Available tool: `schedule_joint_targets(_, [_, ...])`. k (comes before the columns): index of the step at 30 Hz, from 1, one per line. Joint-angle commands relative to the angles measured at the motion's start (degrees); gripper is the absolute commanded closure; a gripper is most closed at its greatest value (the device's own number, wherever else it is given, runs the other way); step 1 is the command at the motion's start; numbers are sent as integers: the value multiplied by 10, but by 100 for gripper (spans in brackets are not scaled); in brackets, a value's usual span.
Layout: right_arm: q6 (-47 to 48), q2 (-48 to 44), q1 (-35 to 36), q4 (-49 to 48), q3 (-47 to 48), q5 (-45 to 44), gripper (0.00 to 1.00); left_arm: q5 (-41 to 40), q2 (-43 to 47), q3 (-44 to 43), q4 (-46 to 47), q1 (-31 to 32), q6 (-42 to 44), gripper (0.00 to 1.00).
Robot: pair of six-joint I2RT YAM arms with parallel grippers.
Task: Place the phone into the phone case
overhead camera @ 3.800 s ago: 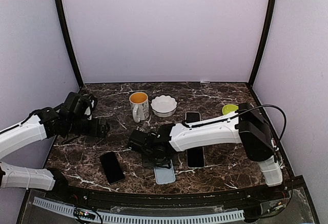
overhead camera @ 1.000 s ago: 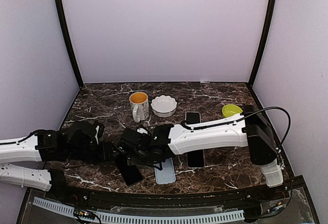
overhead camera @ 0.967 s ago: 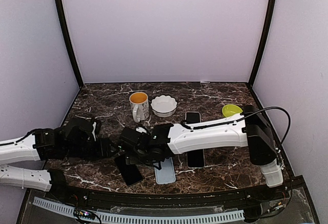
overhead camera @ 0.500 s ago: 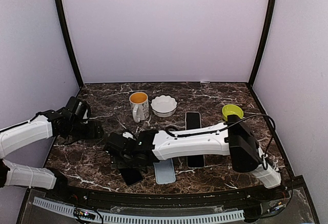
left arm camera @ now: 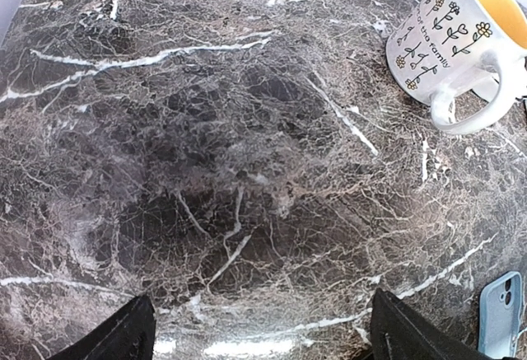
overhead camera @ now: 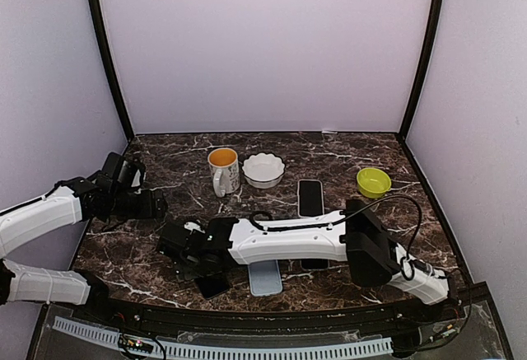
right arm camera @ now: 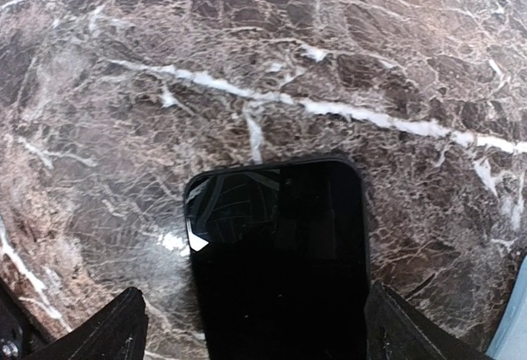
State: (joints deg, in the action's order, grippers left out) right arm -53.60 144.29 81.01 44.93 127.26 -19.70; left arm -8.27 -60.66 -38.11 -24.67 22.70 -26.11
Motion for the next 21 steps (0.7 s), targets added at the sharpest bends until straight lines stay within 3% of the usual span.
schedule_joint_targets(1, [13,43,7,50,26,-2,12,-7,8,8,11,-3,10,7])
schedule_joint_targets(13, [40,80,15,124,51,-53,10,2,2,8,16,-5,11,7])
schedule_joint_targets(21, [67,72,11,109,41,-61,9,10,-3,8,21,-6,12,7])
